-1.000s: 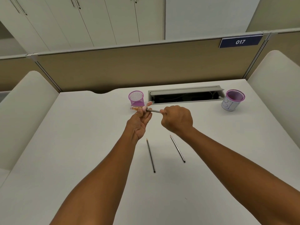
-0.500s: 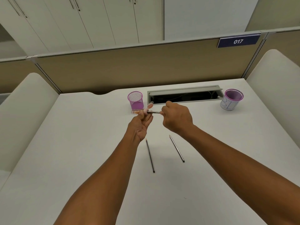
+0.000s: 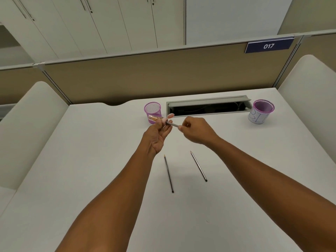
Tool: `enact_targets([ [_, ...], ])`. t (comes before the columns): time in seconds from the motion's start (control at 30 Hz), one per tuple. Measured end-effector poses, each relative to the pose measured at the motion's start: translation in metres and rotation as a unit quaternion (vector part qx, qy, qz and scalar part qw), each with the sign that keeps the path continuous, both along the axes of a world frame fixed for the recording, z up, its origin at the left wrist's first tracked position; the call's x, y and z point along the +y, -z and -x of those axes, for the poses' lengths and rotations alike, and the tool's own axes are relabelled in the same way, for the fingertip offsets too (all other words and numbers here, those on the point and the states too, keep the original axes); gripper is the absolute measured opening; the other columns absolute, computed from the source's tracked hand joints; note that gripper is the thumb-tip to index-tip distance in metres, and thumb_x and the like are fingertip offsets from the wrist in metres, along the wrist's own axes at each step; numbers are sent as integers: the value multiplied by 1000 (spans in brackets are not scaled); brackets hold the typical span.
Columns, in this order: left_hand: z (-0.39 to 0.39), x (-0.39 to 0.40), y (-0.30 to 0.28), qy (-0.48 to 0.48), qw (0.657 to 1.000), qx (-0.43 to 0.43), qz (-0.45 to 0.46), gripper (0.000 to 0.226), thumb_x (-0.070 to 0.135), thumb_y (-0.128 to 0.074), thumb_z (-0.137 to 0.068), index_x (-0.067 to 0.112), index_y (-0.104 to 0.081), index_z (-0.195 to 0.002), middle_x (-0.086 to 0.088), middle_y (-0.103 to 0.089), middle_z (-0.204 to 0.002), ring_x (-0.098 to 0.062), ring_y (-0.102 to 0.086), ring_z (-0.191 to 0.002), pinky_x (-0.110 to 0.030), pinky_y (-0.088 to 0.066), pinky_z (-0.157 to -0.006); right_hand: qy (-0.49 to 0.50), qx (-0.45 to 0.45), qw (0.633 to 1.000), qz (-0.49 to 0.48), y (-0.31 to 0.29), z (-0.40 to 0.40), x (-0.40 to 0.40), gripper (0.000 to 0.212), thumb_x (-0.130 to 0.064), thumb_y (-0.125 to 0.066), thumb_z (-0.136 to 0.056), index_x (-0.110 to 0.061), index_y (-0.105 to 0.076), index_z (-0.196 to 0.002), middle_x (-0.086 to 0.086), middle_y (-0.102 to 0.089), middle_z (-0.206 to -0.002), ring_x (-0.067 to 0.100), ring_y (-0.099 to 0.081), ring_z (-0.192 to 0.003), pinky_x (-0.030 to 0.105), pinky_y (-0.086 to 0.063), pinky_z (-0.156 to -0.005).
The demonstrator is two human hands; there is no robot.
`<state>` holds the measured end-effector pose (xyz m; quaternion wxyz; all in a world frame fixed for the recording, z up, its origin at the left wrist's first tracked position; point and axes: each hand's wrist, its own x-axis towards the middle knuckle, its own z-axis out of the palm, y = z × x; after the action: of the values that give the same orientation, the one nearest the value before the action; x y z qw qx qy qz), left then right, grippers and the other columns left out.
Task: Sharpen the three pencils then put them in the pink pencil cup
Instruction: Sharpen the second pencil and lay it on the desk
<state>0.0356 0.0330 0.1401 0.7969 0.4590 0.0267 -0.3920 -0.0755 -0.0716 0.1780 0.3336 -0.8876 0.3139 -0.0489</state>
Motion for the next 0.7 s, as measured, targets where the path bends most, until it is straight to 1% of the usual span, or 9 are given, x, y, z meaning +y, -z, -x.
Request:
enact_targets([
  [0.1, 2, -1, -4, 2, 1000, -3, -1, 34, 13, -44, -103, -1, -45, -133, -11, -73, -106, -24, -72, -96, -37, -54, -90, -23, -30, 973, 230, 2, 6, 2, 25, -30, -47, -99, -13, -64, -94, 0, -55, -86, 18, -48, -67, 23, -23, -49],
  [0.17, 5, -3, -5, 2, 1000, 4, 4, 32, 13, -43, -103, -1, -45, -132, -11, -74, -103, -25, -71, -97, -37, -54, -90, -27, -11, 959, 282, 2, 7, 7, 23, -28, -45, -99, -13, -61, -91, -2, -49, -81, 18, -45, -64, 24, -20, -48],
  [0.2, 6, -3, -6, 4, 1000, 9, 9, 31, 12, -43, -103, -1, -45, -130, -12, -74, -103, -26, -71, -97, -38, -54, -90, -11, 6, 968, 250, 2, 5, 8, 23, -28, -47, -98, -13, -61, -88, -2, -49, -78, 17, -46, -63, 24, -23, -48],
  [0.27, 6, -3, -6, 12, 1000, 14, 21, 25, 12, -43, -103, -2, -49, -123, -14, -73, -104, -26, -71, -95, -38, -55, -91, 43, 47, 997, 40, -6, -3, 2, 25, -27, -51, -95, -9, -66, -87, 0, -56, -74, 16, -48, -61, 24, -31, -50],
  [0.37, 6, -4, -10, 21, 999, 2, 29, 18, 11, -43, -103, 1, -54, -112, -14, -74, -104, -26, -70, -96, -38, -55, -90, 108, 51, 941, -317, -25, -3, -14, 30, -24, -49, -98, -5, -68, -85, 2, -55, -65, 10, -37, -49, 21, -27, -44],
  [0.43, 6, -6, -15, 16, 999, -8, 27, 15, 12, -43, -102, 4, -55, -110, -13, -74, -100, -26, -70, -94, -37, -56, -88, 97, 45, 935, -339, -30, 1, -16, 31, -24, -48, -99, -4, -67, -85, 3, -55, -65, 10, -36, -49, 20, -27, -44],
  [0.57, 6, -8, -23, -3, 1000, -8, 21, 15, 12, -44, -102, 4, -56, -101, -16, -71, -104, -22, -72, -84, -35, -59, -80, 44, -2, 982, -183, -20, 4, -10, 30, -35, -52, -96, -7, -64, -93, 5, -64, -84, 16, -50, -63, 25, -39, -55],
  [0.63, 6, -6, -23, -2, 1000, -9, 19, 21, 13, -43, -102, 1, -55, -115, -15, -73, -101, -23, -72, -87, -36, -57, -85, 20, -12, 1000, -12, -9, 5, -9, 28, -41, -54, -94, -14, -60, -95, 2, -62, -89, 18, -56, -77, 29, -42, -63],
  [0.7, 7, -5, -21, -10, 1000, -5, 8, 32, 13, -43, -103, 0, -47, -132, -11, -75, -92, -23, -73, -87, -36, -57, -84, 17, -40, 987, 152, 1, 8, -8, 25, -41, -52, -95, -17, -62, -93, 0, -60, -89, 20, -56, -79, 30, -43, -65],
])
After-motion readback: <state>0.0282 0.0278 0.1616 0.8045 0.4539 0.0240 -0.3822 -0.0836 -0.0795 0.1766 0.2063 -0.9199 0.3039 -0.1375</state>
